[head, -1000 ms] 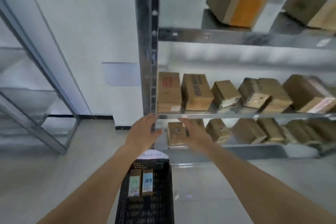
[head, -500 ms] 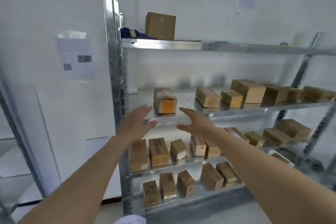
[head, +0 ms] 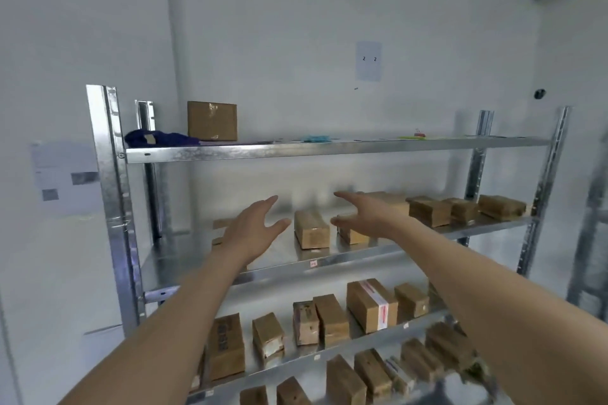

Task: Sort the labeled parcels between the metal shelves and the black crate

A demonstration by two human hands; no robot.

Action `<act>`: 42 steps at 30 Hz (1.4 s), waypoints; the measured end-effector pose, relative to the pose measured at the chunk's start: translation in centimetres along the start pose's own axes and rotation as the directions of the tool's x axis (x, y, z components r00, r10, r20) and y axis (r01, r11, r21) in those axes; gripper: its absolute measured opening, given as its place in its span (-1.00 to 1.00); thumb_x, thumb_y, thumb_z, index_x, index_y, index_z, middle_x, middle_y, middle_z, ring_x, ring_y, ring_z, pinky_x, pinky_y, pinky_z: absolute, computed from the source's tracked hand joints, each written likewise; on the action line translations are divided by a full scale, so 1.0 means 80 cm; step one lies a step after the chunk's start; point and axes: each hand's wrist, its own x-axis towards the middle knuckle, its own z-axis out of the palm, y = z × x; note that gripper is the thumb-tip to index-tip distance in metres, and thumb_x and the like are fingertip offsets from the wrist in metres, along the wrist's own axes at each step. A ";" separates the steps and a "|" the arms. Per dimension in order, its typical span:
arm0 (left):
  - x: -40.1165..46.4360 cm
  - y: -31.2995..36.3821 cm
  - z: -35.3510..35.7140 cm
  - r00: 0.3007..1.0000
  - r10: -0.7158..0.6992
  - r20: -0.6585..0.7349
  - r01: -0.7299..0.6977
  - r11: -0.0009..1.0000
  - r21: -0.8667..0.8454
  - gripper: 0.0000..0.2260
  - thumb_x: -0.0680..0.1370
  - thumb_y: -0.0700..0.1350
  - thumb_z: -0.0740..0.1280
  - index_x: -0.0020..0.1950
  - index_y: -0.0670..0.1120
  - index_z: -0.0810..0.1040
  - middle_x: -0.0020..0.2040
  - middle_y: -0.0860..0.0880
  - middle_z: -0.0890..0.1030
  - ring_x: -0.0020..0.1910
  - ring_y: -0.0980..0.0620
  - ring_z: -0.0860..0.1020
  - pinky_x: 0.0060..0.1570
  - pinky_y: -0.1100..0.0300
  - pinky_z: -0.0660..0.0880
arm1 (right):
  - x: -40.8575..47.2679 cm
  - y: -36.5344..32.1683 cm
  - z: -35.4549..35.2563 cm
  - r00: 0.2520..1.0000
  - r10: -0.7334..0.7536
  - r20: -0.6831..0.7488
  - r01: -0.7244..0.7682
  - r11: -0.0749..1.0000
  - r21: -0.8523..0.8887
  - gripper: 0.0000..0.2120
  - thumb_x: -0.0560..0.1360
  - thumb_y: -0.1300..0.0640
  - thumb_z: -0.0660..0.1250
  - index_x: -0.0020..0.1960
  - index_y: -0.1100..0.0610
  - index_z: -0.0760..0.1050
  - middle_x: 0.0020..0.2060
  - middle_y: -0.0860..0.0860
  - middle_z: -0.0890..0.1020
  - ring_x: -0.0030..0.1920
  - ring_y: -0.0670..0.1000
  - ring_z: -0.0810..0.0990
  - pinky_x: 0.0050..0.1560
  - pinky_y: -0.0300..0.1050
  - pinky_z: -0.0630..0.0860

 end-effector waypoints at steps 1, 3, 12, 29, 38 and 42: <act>0.008 0.009 0.013 1.000 -0.012 -0.010 0.012 1.000 0.001 -0.41 0.58 0.27 0.24 0.57 0.18 0.20 0.55 0.09 0.28 0.50 0.02 0.28 0.37 0.05 0.30 | 0.006 0.019 -0.007 1.000 -0.005 -0.014 0.004 1.000 -0.005 -0.28 0.55 -0.24 0.37 0.62 -0.19 0.16 0.57 0.00 0.32 0.44 0.11 0.44 0.41 0.06 0.42; 0.020 0.025 0.038 0.999 -0.030 -0.011 0.030 0.999 -0.012 -0.41 0.57 0.28 0.24 0.57 0.18 0.20 0.55 0.08 0.29 0.50 0.01 0.29 0.38 0.02 0.32 | 0.018 0.057 -0.013 0.999 -0.024 -0.048 0.023 0.999 -0.031 -0.29 0.54 -0.28 0.35 0.61 -0.19 0.18 0.54 0.01 0.37 0.40 0.11 0.49 0.37 0.06 0.45; 0.058 0.049 0.128 0.994 -0.108 0.003 0.108 0.991 -0.082 -0.39 0.56 0.27 0.27 0.57 0.17 0.21 0.56 0.07 0.28 0.51 0.00 0.27 0.44 -0.02 0.29 | 0.065 0.186 0.013 0.999 -0.031 -0.022 0.032 0.999 0.039 -0.31 0.55 -0.29 0.31 0.60 -0.16 0.20 0.59 0.01 0.29 0.54 0.12 0.32 0.47 0.19 0.36; 0.219 -0.051 0.280 0.967 -0.243 0.081 0.248 0.967 -0.060 -0.40 0.57 0.27 0.26 0.57 0.17 0.20 0.56 0.09 0.27 0.51 0.01 0.27 0.43 0.00 0.30 | 0.282 0.247 0.156 0.989 -0.086 0.119 0.079 0.995 0.064 -0.30 0.55 -0.32 0.30 0.60 -0.13 0.23 0.52 0.07 0.41 0.51 0.12 0.35 0.49 0.12 0.31; 0.315 -0.133 0.346 0.939 -0.297 0.171 0.315 0.945 -0.091 -0.38 0.54 0.33 0.25 0.56 0.20 0.22 0.55 0.12 0.27 0.50 0.04 0.28 0.44 0.02 0.28 | 0.389 0.244 0.242 0.964 -0.096 0.249 0.048 0.980 0.195 -0.39 0.65 -0.30 0.10 0.63 -0.12 0.16 0.58 0.06 0.32 0.52 0.16 0.35 0.46 0.06 0.29; 0.335 -0.149 0.366 0.932 -0.295 0.212 0.327 0.935 -0.137 -0.40 0.54 0.28 0.30 0.54 0.18 0.26 0.54 0.11 0.31 0.48 0.03 0.32 0.44 0.01 0.30 | 0.412 0.258 0.264 0.957 -0.094 0.275 0.033 0.976 0.217 -0.42 0.67 -0.26 0.10 0.63 -0.12 0.16 0.57 0.05 0.33 0.51 0.14 0.36 0.47 0.06 0.30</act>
